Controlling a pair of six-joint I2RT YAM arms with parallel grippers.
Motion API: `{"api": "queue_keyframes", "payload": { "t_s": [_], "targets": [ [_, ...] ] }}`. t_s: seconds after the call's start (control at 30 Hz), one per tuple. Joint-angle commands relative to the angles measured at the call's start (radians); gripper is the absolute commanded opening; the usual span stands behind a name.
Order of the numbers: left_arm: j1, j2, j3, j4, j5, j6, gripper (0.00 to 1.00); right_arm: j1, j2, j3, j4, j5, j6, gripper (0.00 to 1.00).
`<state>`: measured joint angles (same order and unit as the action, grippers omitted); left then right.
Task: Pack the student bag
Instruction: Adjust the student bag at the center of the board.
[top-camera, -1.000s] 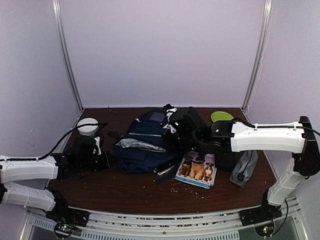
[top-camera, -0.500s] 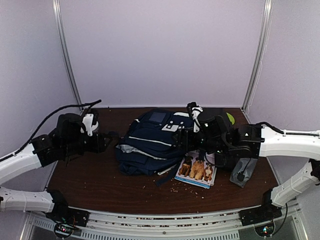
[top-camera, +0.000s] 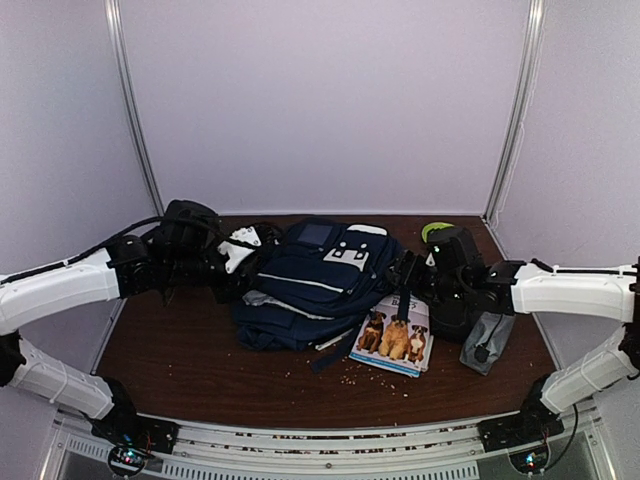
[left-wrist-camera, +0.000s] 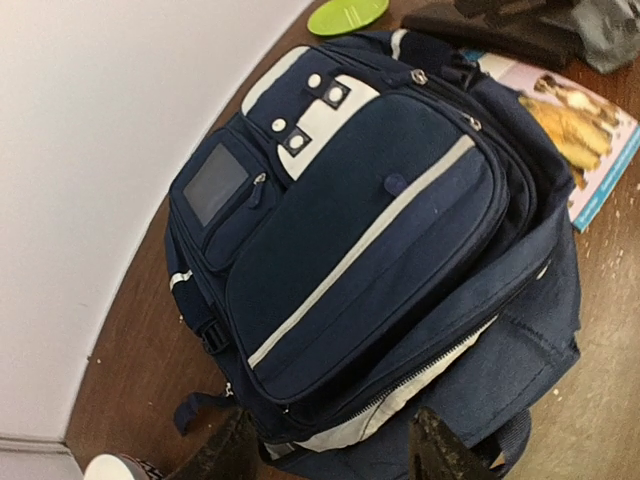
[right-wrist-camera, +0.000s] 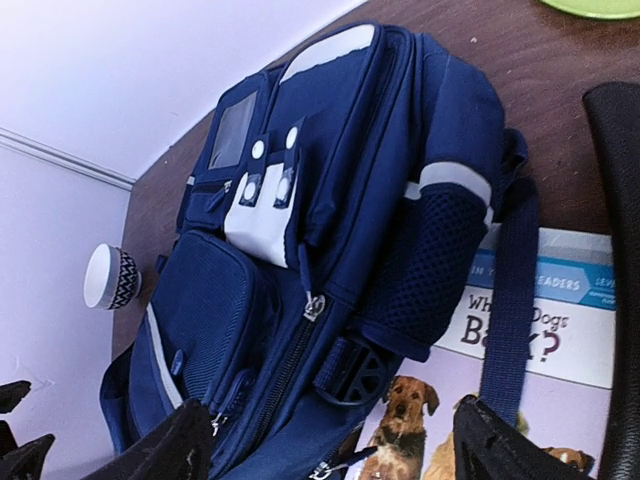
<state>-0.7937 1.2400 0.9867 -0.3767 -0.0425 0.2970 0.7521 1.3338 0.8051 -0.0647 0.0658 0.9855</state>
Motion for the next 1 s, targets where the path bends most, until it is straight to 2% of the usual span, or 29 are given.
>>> {"api": "queue_keyframes", "payload": {
  "t_s": [0.0,0.07,0.3,0.5,0.7,0.97],
  "targets": [
    [-0.004,0.095,0.07,-0.052,0.018,0.253,0.88,-0.005,0.04,0.025,0.07,-0.067,0.048,0.83],
    [-0.004,0.137,0.098,-0.08,0.024,0.263,0.88,-0.005,0.044,0.018,0.077,-0.078,0.054,0.83],
    [-0.004,0.25,0.132,-0.029,0.024,0.28,0.87,-0.005,0.031,-0.039,0.093,-0.106,0.071,0.82],
    [-0.004,0.313,0.162,-0.014,0.082,0.272,0.85,-0.003,0.009,-0.054,0.088,-0.117,0.063,0.81],
    [-0.004,0.326,0.171,-0.011,0.142,0.231,0.77,0.007,-0.012,-0.04,0.043,-0.097,-0.009,0.79],
    [-0.006,0.298,0.134,-0.001,0.185,0.204,0.63,0.015,-0.034,-0.084,0.044,-0.089,-0.076,0.78]
  ]
}}
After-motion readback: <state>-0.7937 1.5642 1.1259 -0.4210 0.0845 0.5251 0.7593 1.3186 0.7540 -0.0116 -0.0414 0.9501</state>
